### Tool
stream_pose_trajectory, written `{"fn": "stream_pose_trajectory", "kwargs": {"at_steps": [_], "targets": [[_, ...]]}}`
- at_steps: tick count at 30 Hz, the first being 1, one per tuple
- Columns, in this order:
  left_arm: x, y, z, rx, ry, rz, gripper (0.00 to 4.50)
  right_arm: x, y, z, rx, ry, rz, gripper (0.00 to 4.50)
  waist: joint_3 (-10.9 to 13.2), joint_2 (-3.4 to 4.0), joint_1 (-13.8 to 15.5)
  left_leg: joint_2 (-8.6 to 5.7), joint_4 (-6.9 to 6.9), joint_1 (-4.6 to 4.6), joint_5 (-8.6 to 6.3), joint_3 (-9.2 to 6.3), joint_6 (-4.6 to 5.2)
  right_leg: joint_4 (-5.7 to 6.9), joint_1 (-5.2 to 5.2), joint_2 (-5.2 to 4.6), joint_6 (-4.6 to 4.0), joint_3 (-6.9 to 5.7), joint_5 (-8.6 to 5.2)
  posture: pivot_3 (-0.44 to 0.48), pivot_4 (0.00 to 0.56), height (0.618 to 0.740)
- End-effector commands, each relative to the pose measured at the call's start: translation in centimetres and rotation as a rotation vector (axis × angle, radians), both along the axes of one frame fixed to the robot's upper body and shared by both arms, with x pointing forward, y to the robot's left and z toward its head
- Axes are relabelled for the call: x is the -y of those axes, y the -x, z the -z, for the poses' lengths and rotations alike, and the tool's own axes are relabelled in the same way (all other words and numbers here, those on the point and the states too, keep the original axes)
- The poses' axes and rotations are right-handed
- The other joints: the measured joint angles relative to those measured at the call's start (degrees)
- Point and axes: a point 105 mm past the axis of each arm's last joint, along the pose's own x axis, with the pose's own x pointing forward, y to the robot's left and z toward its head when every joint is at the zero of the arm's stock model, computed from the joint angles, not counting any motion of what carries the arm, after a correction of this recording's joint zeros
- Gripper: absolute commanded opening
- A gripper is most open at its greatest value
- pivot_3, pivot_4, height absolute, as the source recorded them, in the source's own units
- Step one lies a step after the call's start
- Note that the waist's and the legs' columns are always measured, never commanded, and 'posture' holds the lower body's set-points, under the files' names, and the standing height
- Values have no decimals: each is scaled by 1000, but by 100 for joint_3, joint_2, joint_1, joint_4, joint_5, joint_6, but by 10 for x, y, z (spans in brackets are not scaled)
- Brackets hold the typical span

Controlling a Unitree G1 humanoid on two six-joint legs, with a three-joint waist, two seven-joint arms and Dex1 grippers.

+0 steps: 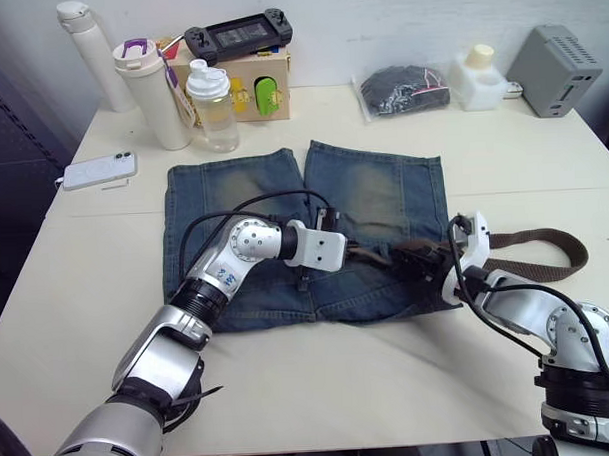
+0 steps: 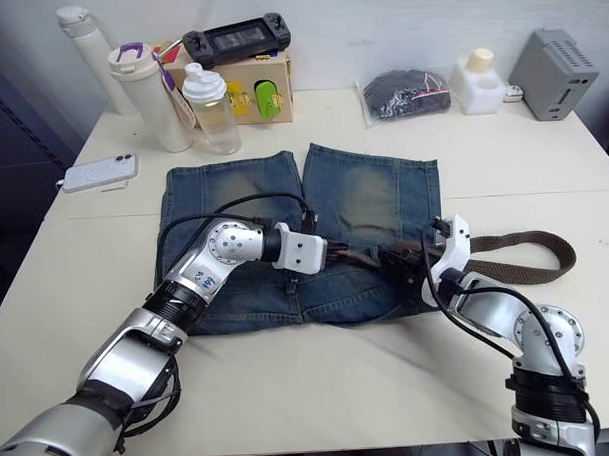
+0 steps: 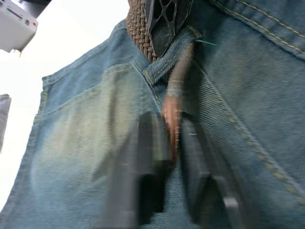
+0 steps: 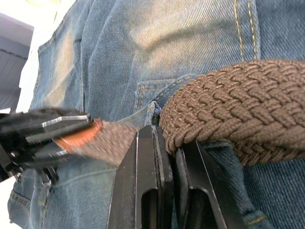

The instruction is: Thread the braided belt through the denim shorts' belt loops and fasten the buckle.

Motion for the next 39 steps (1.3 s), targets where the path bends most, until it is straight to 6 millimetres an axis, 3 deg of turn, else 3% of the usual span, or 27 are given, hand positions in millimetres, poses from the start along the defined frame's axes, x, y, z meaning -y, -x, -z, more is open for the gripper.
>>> {"fn": "stream_pose_trajectory", "kwargs": {"at_steps": [1,7,10,17,25,33,39], "targets": [[4,13,6,-21,-3,55,338,-1,3,-11,43,-16,0,0,0,0,-1,0,0,0,0,0,0,0,0,0,0,0,0,0,150,690],[10,25,9,-17,-14,91,338,3,3,-17,54,-26,18,0,0,0,0,1,0,0,0,0,0,-1,0,0,0,2,0,0,150,690],[12,28,9,-4,-20,98,297,8,5,-19,62,-33,48,1028,0,0,3,0,0,-1,0,-1,0,-2,0,-1,0,3,0,0,150,690],[14,28,6,-5,-4,79,297,16,16,-37,102,-93,56,4406,0,0,15,-1,1,-4,0,-3,0,-3,0,-2,0,5,0,0,150,690],[21,24,17,-117,0,45,297,39,44,-55,133,-73,21,4406,0,0,52,-4,2,-8,1,-11,3,-6,4,-5,0,4,0,0,150,690],[33,26,14,-212,56,54,297,30,70,-45,150,74,-95,4406,2,-4,31,-5,3,-9,1,-11,10,-13,9,-5,5,-4,3,0,150,690],[42,32,16,-235,55,84,297,9,89,-34,209,271,-249,4406,5,-9,38,-8,3,-10,2,-12,11,-35,9,-4,11,-10,6,0,150,690]]}}
